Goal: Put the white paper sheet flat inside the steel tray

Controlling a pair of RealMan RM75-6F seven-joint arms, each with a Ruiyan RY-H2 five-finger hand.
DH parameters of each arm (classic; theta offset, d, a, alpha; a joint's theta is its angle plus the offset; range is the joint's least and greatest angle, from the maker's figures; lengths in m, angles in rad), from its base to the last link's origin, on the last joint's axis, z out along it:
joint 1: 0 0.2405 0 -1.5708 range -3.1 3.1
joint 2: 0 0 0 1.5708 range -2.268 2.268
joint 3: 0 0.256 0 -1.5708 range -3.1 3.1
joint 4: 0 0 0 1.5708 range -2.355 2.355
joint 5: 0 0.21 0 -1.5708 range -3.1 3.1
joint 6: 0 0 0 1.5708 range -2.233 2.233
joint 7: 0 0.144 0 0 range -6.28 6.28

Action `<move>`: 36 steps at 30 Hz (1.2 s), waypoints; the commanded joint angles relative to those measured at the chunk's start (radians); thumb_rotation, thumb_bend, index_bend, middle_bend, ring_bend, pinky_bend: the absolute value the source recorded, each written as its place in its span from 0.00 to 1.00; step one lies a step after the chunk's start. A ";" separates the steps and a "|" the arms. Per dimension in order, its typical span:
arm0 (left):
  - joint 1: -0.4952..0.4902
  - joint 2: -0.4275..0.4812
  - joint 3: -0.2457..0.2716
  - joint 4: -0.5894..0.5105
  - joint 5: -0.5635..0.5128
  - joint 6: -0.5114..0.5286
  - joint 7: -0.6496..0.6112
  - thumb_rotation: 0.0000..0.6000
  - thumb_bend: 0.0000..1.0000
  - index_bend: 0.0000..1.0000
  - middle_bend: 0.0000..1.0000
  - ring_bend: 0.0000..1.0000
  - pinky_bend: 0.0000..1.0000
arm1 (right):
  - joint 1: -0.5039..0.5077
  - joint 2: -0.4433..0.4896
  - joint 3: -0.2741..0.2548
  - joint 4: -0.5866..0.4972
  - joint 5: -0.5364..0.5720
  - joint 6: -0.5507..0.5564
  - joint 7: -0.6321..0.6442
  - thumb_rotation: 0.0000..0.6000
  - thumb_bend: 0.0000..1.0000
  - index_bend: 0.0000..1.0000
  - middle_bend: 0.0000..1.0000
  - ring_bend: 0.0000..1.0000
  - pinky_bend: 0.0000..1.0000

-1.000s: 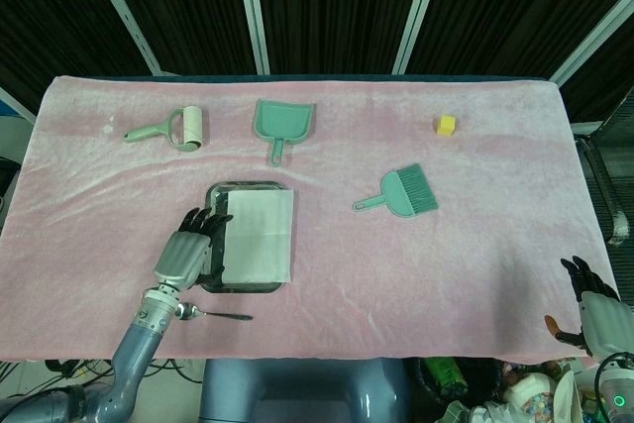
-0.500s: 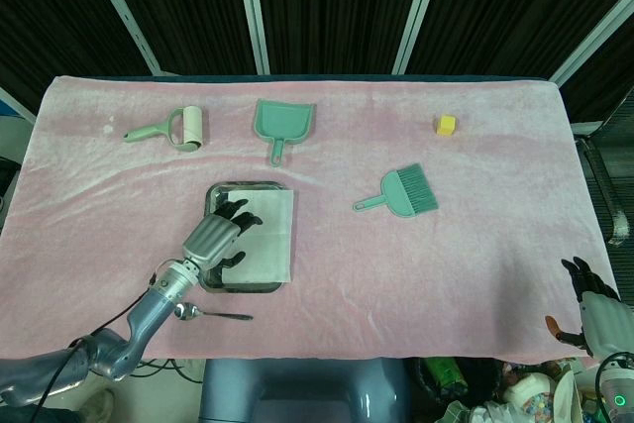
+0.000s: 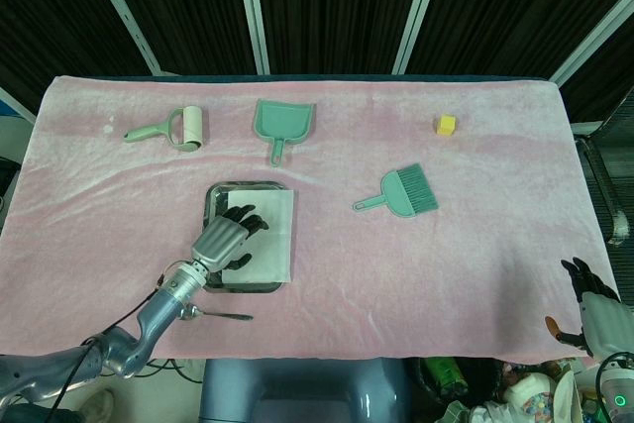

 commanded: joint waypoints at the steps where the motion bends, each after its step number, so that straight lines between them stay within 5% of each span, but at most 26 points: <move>1: -0.001 -0.002 0.000 0.003 -0.005 -0.003 -0.002 1.00 0.32 0.27 0.25 0.09 0.19 | 0.000 0.000 0.000 0.000 -0.001 0.001 0.000 1.00 0.25 0.00 0.01 0.10 0.15; 36: 0.004 0.054 0.016 -0.062 -0.113 -0.078 0.146 1.00 0.32 0.27 0.24 0.09 0.21 | 0.002 0.003 -0.004 -0.002 -0.002 -0.003 -0.001 1.00 0.25 0.00 0.01 0.10 0.15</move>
